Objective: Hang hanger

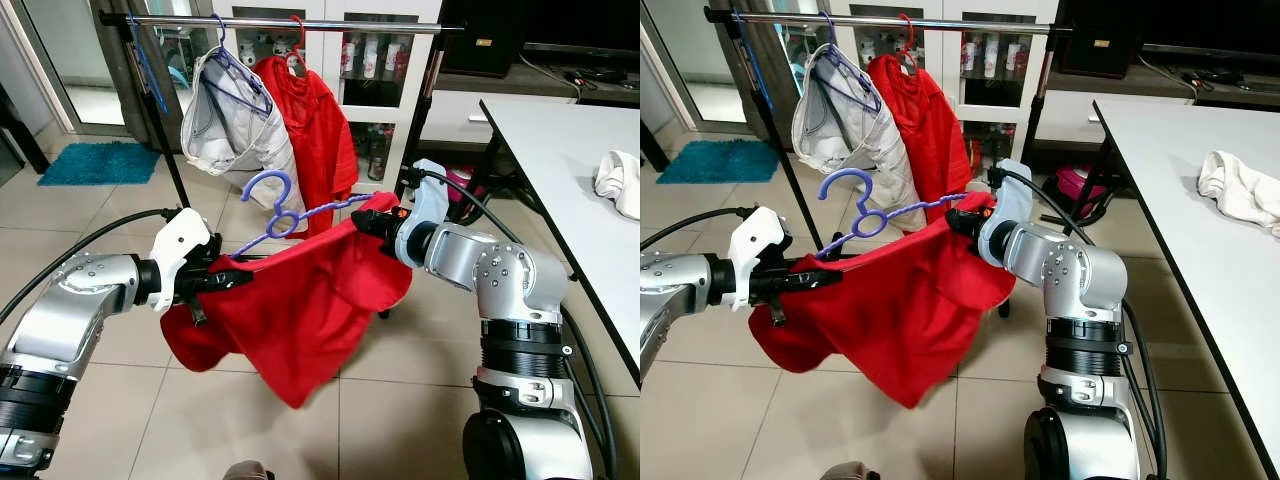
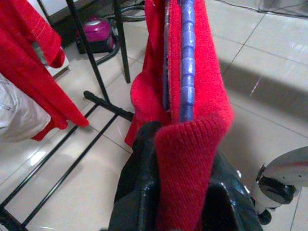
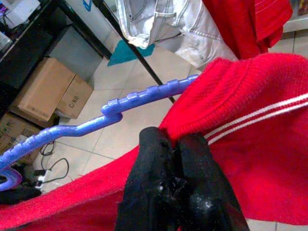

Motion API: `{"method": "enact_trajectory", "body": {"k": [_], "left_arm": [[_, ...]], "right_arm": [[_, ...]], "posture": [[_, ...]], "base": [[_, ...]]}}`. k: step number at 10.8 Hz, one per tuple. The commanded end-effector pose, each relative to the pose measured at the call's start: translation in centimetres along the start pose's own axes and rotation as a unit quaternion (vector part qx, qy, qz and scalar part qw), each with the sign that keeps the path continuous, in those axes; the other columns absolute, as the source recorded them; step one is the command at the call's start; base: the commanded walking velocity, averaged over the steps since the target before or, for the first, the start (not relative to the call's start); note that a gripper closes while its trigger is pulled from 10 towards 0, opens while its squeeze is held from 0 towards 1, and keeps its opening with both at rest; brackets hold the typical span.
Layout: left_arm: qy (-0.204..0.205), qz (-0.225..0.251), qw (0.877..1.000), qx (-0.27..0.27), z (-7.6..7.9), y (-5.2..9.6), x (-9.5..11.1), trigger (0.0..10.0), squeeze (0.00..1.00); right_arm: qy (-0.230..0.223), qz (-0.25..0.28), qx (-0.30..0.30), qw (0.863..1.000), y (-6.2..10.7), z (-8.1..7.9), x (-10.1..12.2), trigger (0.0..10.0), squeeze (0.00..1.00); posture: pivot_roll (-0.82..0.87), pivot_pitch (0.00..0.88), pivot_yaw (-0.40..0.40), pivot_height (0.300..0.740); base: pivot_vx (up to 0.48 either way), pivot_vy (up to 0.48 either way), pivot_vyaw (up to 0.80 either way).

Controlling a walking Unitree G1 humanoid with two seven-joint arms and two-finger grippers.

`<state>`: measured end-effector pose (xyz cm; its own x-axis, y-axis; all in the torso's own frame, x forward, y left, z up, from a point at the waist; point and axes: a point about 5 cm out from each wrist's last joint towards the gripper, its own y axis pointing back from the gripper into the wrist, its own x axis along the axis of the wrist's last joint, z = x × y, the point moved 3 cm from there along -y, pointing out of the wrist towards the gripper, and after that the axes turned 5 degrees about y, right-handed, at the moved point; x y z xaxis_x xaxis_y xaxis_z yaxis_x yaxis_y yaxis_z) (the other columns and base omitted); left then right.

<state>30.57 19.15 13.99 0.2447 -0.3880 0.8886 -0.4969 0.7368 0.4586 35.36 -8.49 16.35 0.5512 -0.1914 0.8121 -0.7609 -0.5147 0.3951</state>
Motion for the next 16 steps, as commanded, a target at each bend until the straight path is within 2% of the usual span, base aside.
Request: {"method": "enact_trajectory", "body": {"k": [1,4,7,8,10,12,14,15,16], "left_arm": [[-0.017,-0.007,1.000,0.014,-0.2,0.5,0.3,0.0,0.00],[-0.018,-0.058,0.997,0.049,-1.3,0.4,-1.3,0.0,0.00],[-0.024,-0.081,0.996,0.038,-1.0,-0.9,-1.9,0.0,0.00],[-0.025,-0.082,0.996,0.039,-1.1,-1.0,-2.0,0.0,0.00],[-0.031,-0.089,0.995,0.024,-0.7,-1.5,-2.1,0.0,0.00],[-0.039,-0.099,0.994,0.001,-0.1,-1.9,-2.4,0.0,0.00],[-0.048,-0.104,0.993,-0.016,0.4,-2.0,-2.7,0.0,0.00],[-0.072,-0.091,0.992,-0.044,1.0,-1.8,-2.1,0.0,0.00],[-0.078,-0.082,0.991,-0.073,1.7,-1.5,-1.8,0.0,0.00]], "right_arm": [[0.009,0.017,0.000,1.000,0.0,-0.3,1.1,0.0,0.00],[0.035,0.031,0.013,0.999,0.5,-1.2,2.0,0.0,0.00],[0.054,0.031,0.034,0.998,0.7,-2.5,2.1,0.0,0.00],[0.055,0.033,0.035,0.997,0.7,-2.5,2.2,0.0,0.00],[0.075,0.028,0.071,0.994,1.0,-4.0,2.1,0.0,0.00],[0.073,0.032,0.089,0.993,1.1,-4.9,2.2,0.0,0.00],[0.074,0.036,0.092,0.992,1.1,-5.0,2.5,0.0,0.00],[0.098,0.024,0.086,0.991,0.8,-4.5,2.3,1.5,0.00],[0.130,0.013,0.091,0.987,0.6,-4.2,2.1,5.5,0.00]], "posture": [[0.03,0.000,0.006,0.740],[0.02,0.000,0.012,0.740],[0.02,0.000,0.017,0.740],[0.02,0.000,0.017,0.740],[0.02,0.000,0.021,0.740],[0.02,0.000,0.021,0.740],[0.01,0.000,0.022,0.740],[0.02,0.000,0.022,0.740],[0.02,0.000,0.021,0.740]], "base": [[0.000,0.000,0.00],[0.000,0.000,0.00],[0.000,0.000,0.00],[0.000,0.000,0.00],[0.000,0.000,0.00],[0.000,0.000,0.00],[0.000,0.000,0.00],[0.000,0.000,0.00],[0.000,0.000,0.00]]}}
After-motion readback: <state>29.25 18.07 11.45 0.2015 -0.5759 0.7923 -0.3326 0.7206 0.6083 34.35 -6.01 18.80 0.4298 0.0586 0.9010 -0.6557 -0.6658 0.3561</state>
